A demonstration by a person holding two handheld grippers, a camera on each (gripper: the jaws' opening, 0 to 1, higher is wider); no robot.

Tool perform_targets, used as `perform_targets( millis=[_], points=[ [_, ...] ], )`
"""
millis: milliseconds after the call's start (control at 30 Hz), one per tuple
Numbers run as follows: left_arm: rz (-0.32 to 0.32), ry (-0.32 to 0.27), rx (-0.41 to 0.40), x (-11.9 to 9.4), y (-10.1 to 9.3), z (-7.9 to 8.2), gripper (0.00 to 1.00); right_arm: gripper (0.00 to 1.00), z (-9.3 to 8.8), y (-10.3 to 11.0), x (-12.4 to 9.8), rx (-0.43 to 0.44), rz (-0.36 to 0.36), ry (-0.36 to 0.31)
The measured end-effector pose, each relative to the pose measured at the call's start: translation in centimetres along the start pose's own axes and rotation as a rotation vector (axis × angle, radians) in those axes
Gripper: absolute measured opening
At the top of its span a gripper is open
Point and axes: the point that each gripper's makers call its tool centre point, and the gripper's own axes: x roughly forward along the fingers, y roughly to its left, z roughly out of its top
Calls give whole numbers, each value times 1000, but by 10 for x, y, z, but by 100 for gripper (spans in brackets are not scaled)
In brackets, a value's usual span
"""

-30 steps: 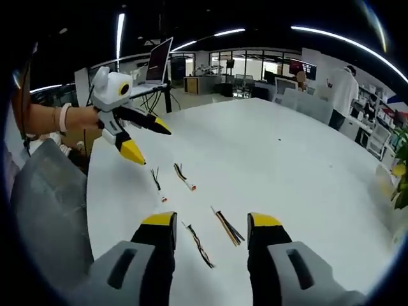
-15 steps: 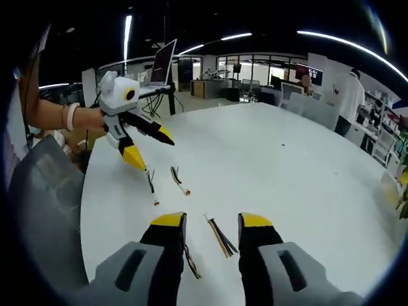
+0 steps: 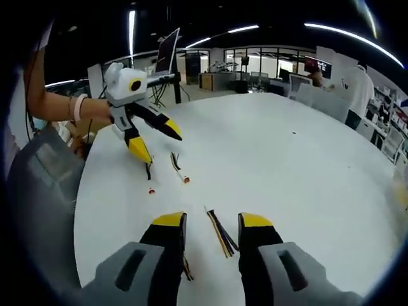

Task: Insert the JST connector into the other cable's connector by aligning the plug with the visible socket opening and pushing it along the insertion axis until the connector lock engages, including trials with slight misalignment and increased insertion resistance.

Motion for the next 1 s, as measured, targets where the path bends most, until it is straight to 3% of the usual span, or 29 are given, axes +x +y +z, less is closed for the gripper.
perform_targets(
  millis=[233,533,833,1000],
  points=[
    [-59,10,-11,8,-2,-6,35,27,-3,3,10,-21,43,11],
    [-123,-78,-41,20,-8,7,23,25,-8,3,19,-82,83,1],
    [-164,-35,27,31,-13,-5,19,18,-13,1,26,-134,107,-10],
    [-185,-54,25,33,-14,-4,14,16,-13,2,31,-157,120,-22]
  ],
)
